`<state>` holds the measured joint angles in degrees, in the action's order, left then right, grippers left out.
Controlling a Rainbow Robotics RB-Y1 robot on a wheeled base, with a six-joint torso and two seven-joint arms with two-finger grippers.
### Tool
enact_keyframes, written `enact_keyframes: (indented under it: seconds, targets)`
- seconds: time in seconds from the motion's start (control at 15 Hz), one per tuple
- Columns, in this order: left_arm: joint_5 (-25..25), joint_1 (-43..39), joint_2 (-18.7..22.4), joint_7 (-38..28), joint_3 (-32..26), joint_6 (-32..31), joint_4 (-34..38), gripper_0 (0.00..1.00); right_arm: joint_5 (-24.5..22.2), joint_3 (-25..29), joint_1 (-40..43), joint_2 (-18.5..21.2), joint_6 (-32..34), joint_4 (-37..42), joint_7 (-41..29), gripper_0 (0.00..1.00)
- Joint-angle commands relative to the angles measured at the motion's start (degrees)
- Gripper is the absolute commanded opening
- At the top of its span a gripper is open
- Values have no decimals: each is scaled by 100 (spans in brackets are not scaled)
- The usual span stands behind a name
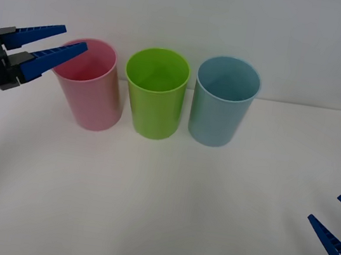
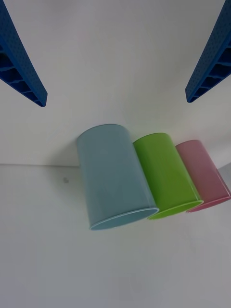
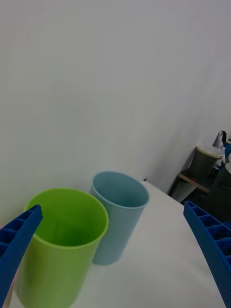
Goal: Put cans in the blue bin and PET bottles in the pink bin and trash in the green bin.
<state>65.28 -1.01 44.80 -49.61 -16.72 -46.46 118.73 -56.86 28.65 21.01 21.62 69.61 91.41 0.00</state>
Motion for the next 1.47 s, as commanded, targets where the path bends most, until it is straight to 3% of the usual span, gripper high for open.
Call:
enact_keyframes:
  seconds: [0.07, 0.47, 0.87, 1.47]
  targets:
    - [652, -734, -666, -392, -675, -601, 528, 100, 0, 0, 0, 0, 0, 0, 0, 100]
    - [1681, -1736, -1949, -436, -1378, -1612, 994, 100, 0, 0, 0, 0, 0, 0, 0, 100]
    - [2059, -2747, -2459, 65, -1343, -1621, 1091, 100, 0, 0, 0, 0, 0, 0, 0, 100]
    - [1856, -3459, -2687, 355, -1185, -1621, 818, 100, 0, 0, 0, 0, 0, 0, 0, 100]
